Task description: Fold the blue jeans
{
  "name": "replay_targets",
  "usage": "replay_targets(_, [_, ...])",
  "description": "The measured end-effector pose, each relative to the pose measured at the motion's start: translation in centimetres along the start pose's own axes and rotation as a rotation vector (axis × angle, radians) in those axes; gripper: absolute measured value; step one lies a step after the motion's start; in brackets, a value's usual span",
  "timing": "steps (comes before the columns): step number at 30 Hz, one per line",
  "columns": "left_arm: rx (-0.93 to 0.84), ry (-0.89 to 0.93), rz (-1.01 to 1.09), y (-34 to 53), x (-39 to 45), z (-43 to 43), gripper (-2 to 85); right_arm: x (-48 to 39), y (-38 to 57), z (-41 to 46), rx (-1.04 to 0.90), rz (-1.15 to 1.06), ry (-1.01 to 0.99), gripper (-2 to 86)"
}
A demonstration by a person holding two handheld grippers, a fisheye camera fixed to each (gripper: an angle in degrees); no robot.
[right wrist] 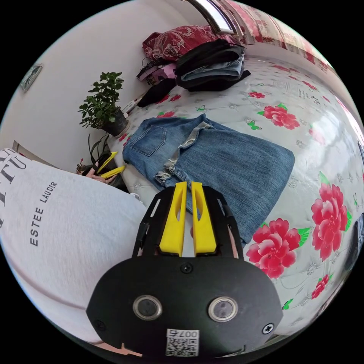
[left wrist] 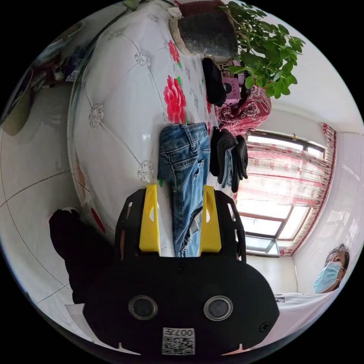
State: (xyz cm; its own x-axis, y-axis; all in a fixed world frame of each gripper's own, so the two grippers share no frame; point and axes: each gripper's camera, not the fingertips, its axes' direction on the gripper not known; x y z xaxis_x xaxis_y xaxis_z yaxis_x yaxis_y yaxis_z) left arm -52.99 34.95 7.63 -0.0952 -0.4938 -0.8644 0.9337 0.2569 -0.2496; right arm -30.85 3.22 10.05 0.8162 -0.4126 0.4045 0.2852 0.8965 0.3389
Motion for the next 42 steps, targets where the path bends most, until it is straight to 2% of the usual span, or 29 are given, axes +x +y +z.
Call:
replay_targets(6, [0.039, 0.040, -0.011, -2.6, 0.2, 2.7, 14.0, -0.7, -2.3, 0.0, 0.015, -0.054, -0.033, -0.2])
replay_targets(9, [0.093, 0.055, -0.050, -2.3, 0.1, 3.4, 9.0, -0.6, -3.0, -0.7, 0.046, -0.065, -0.044, -0.2])
replay_targets(11, [0.115, 0.077, 0.004, -1.9, 1.5, 3.8, 7.0, -0.2, -2.9, -1.2, 0.060, -0.057, -0.034, -0.3])
replay_targets(14, [0.065, 0.055, 0.270, -0.7, 8.0, 5.1, 5.9, 0.9, -2.4, -2.0, 0.075, -0.030, -0.006, -0.3])
replay_targets(19, [-0.177, 0.058, 0.832, 5.7, 21.5, 10.2, 5.1, 4.2, -0.7, -4.5, 0.154, 0.076, 0.035, -0.3])
replay_targets(21, [-0.338, 0.069, 1.100, 12.3, 26.8, 13.8, 5.1, 6.2, 0.4, -5.9, 0.205, 0.152, 0.039, -0.3])
replay_targets(24, [-0.482, 0.068, 1.373, 21.1, 29.9, 17.4, 5.1, 8.6, 1.9, -7.3, 0.260, 0.239, 0.051, -0.3])
replay_targets(26, [-0.359, 0.065, 1.334, 22.0, 29.6, 17.4, 5.1, 9.6, 2.7, -8.1, 0.289, 0.280, 0.044, -0.3])
replay_targets(29, [-0.300, 0.093, 0.999, 16.1, 26.0, 17.4, 5.1, 10.2, 3.6, -9.1, 0.324, 0.295, 0.044, -0.2])
replay_targets(33, [-0.147, -0.099, 0.898, 10.0, 23.0, 13.2, 4.8, 10.7, 3.5, -8.2, 0.258, 0.271, 0.059, 0.3])
replay_targets(37, [-0.235, -0.177, 0.947, 10.8, 24.0, 13.1, 4.9, 9.5, 0.0, -6.3, 0.209, 0.158, -0.037, 3.2])
replay_targets(42, [-0.393, -0.055, 1.163, 20.2, 28.9, 17.9, 5.9, -0.9, -11.2, -2.0, 0.097, -0.308, -0.203, 9.2])
